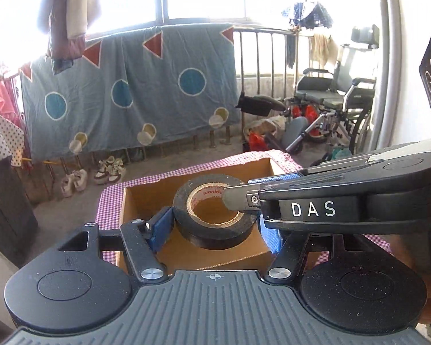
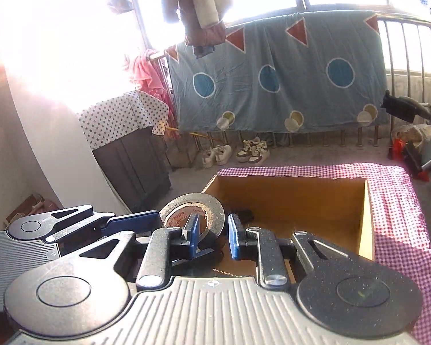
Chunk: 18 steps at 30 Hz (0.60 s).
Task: Organize rigid objects
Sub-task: 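Lift the tape roll with the right gripper over the box, then lower the tape roll into the box and open the right gripper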
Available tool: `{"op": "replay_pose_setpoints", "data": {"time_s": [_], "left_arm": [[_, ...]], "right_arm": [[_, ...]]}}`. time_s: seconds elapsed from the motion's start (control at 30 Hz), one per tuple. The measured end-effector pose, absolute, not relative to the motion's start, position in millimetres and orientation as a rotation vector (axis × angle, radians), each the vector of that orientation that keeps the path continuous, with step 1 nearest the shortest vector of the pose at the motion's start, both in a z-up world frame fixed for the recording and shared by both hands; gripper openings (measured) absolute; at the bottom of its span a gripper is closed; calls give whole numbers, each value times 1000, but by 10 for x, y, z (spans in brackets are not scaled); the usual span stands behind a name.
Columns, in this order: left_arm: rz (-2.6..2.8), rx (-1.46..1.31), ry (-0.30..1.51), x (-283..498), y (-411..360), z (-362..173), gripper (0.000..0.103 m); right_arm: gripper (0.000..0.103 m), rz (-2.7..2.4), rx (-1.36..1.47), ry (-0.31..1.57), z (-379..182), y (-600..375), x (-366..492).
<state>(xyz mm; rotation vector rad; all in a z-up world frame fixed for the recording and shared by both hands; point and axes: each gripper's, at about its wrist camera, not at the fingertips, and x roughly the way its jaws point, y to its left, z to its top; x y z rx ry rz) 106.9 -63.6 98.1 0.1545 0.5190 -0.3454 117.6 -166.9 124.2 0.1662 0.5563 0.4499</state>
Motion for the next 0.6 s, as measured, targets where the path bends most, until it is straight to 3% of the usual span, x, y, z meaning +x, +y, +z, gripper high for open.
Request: {"op": "replay_pose_setpoints", "data": {"time_s": [0.37, 0.6], "left_arm": [[-349, 109, 932, 2161, -372, 468, 64], [-368, 123, 1105, 2471, -361, 131, 64]], "right_arm": [[24, 524, 323, 1062, 564, -1484, 2791], [23, 498, 317, 1226, 105, -1446, 3144]]}}
